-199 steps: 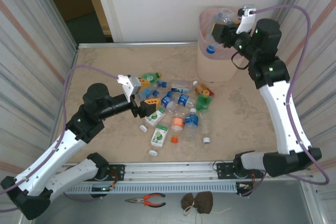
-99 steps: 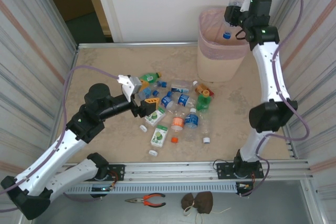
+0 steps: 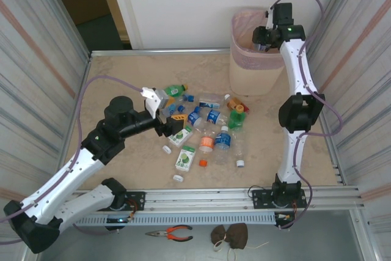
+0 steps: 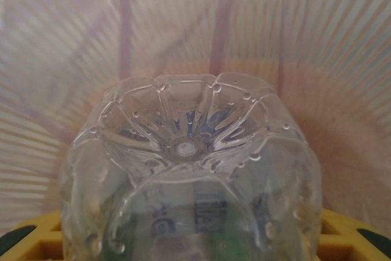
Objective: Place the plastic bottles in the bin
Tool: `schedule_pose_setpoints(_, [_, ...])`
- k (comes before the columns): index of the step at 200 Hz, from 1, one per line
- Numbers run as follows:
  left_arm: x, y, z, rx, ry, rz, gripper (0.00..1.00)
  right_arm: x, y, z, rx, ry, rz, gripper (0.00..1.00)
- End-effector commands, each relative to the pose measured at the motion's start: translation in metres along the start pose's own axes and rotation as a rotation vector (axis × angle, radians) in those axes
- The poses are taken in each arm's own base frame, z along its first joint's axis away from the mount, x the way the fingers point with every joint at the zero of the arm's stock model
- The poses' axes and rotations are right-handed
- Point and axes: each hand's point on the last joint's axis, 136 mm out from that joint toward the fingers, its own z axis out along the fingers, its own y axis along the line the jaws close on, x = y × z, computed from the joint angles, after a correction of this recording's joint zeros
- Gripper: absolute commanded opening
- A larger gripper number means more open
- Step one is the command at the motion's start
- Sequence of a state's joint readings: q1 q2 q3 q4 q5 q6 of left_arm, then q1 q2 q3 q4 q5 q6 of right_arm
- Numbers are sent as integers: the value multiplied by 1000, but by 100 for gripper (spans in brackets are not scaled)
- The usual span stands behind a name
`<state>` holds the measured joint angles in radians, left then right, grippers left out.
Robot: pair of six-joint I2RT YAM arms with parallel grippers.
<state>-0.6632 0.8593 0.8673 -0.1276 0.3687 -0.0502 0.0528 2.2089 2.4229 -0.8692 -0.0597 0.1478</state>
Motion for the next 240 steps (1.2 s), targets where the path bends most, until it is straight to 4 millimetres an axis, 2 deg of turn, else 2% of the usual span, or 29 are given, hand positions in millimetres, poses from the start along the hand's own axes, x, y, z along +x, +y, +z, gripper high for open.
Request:
schedule_pose_setpoints(1, [7, 3, 2, -6, 15, -15, 84, 16, 0, 7, -22, 71, 5, 48])
schedule_pose_setpoints(64, [13, 6, 2, -25, 46, -27, 83, 66, 3, 54, -75, 241, 28, 49])
schedule_pose_setpoints(82, [14, 7, 2, -30, 55, -29, 83, 73, 2, 63, -75, 262, 35, 52])
schedule_pose_setpoints(108, [18, 8, 2, -37, 67, -32, 83, 73, 3, 65, -82, 261, 39, 60])
schedule_pose_setpoints(143, [26, 13, 5, -55, 101, -38, 83, 59, 5, 53, -83, 226, 41, 71])
schedule_pose_setpoints(178, [36, 15, 9, -59, 153, -35, 82, 41, 10, 31, -90, 173, 36, 74])
schedule_pose_setpoints(240, [64, 23, 11, -90, 282, -43, 82, 0, 21, -28, -107, 45, 23, 75])
